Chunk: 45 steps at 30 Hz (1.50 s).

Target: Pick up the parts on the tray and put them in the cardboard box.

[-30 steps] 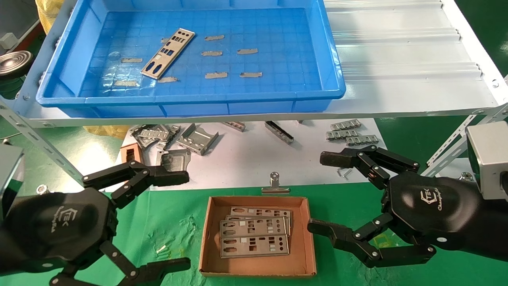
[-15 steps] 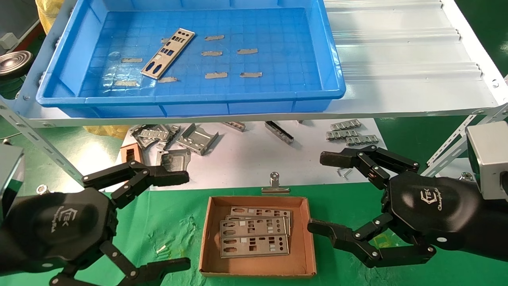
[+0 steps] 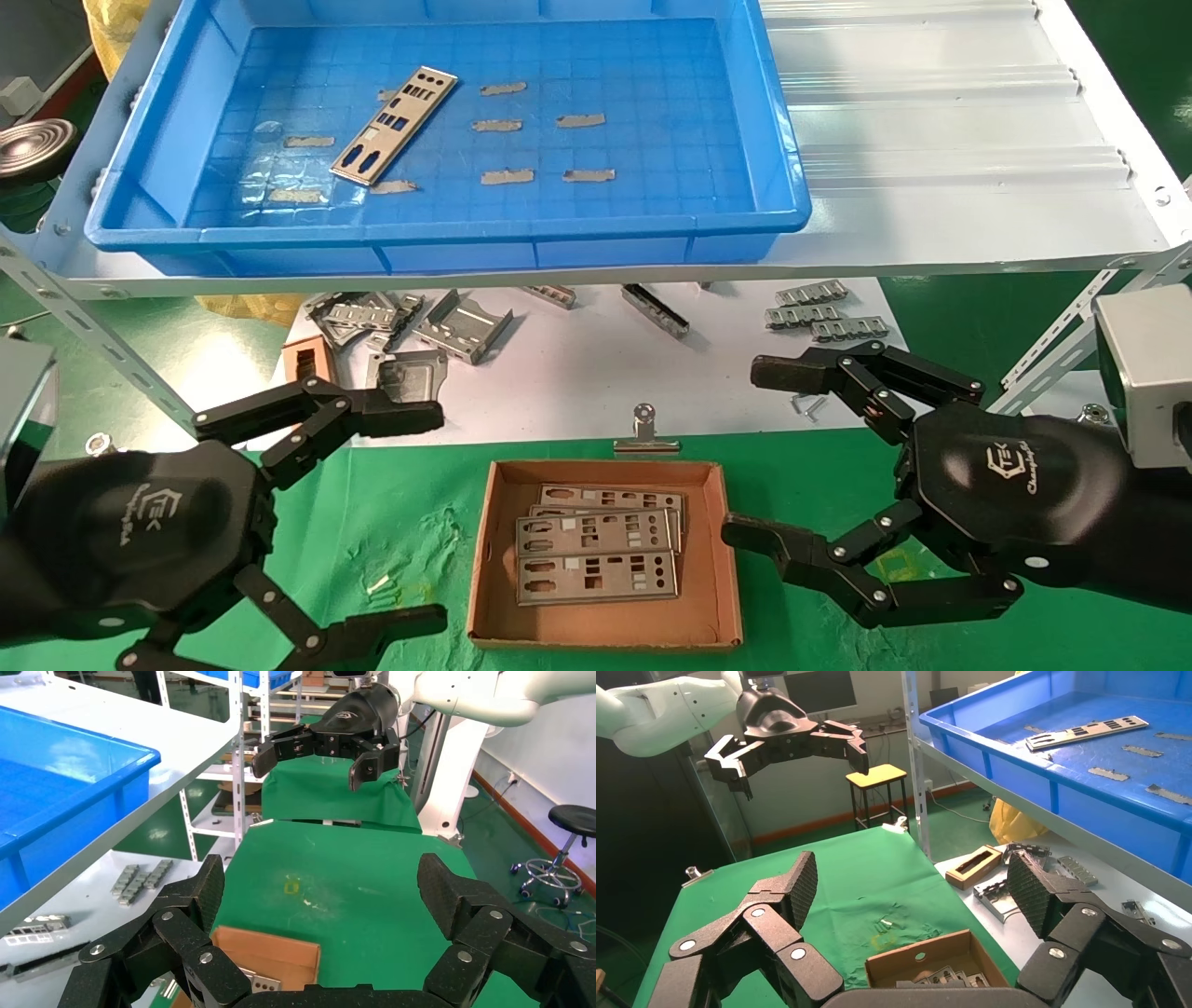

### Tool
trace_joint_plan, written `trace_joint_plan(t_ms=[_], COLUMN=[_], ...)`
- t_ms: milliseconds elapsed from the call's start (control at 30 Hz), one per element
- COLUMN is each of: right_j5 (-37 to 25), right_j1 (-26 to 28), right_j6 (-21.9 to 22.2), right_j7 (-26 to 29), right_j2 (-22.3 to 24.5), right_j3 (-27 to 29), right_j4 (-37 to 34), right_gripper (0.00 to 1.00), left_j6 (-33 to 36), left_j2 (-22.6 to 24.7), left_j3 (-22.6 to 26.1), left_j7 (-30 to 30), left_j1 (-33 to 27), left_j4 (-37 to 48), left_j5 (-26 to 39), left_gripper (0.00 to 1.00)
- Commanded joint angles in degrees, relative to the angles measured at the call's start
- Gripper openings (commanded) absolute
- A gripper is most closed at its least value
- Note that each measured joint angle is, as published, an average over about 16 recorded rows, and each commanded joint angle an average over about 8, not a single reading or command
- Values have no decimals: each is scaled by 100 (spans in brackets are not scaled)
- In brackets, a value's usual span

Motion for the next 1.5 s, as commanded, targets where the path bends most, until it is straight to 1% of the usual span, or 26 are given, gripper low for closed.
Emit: trace_joint_plan(t_ms=[33,1500], right_j5=[0,0], right_j1=[0,0], right_j6=[0,0], right_j7=[0,0], right_j2=[0,0], right_j3=[0,0], right_j4=[0,0], right_gripper=[100,100], left_j6=[0,0], left_j2=[0,0], left_j3=[0,0], left_j7=[0,0], left_j1=[0,0], left_j4=[0,0], left_j5=[0,0], left_gripper=[100,100])
